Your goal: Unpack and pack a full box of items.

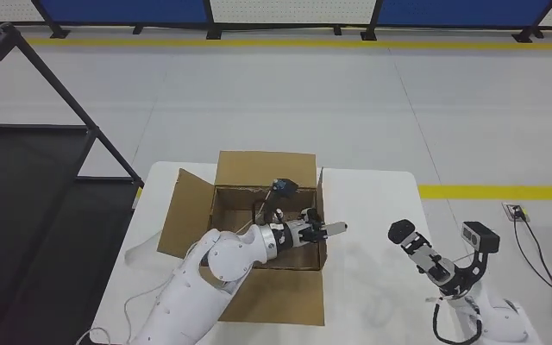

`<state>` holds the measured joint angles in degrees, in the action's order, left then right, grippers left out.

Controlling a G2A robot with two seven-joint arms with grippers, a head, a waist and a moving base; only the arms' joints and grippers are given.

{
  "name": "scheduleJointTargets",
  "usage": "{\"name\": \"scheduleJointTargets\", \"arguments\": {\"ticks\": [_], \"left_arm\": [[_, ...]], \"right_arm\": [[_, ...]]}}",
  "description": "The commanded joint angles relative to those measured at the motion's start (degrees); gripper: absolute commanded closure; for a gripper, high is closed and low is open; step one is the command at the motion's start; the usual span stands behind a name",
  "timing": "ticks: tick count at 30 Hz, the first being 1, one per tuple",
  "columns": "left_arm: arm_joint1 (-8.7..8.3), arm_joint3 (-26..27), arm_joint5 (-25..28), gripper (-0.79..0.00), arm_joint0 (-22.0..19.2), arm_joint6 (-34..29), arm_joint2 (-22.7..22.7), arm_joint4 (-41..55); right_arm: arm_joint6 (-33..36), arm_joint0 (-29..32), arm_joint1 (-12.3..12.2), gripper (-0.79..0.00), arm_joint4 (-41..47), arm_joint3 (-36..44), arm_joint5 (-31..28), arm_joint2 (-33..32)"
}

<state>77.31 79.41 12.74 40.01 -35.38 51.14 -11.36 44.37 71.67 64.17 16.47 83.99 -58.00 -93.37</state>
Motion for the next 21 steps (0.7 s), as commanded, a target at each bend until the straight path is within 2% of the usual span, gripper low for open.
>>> {"name": "scheduleJointTargets", "arguments": {"ticks": [1, 11, 21], "left_arm": [[0.89, -2.3, 0.2, -0.785, -1.8, -0.2, -2.4, 0.6], [4.92, -13.3, 0.1, -0.785, -9.2, -1.3, -10.2, 1.7], [8.62, -22.0, -1.5, -0.785, -13.5, -0.6, -14.3, 3.3]], "right_arm": [[-0.5, 1.8, -0.1, -0.785, 0.4, 0.6, 0.0, -1.8], [-0.8, 5.6, -0.1, -0.785, 2.2, 1.4, 0.0, -6.5], [1.9, 3.3, 0.0, -0.785, 4.4, -1.6, 0.0, -7.3]]}}
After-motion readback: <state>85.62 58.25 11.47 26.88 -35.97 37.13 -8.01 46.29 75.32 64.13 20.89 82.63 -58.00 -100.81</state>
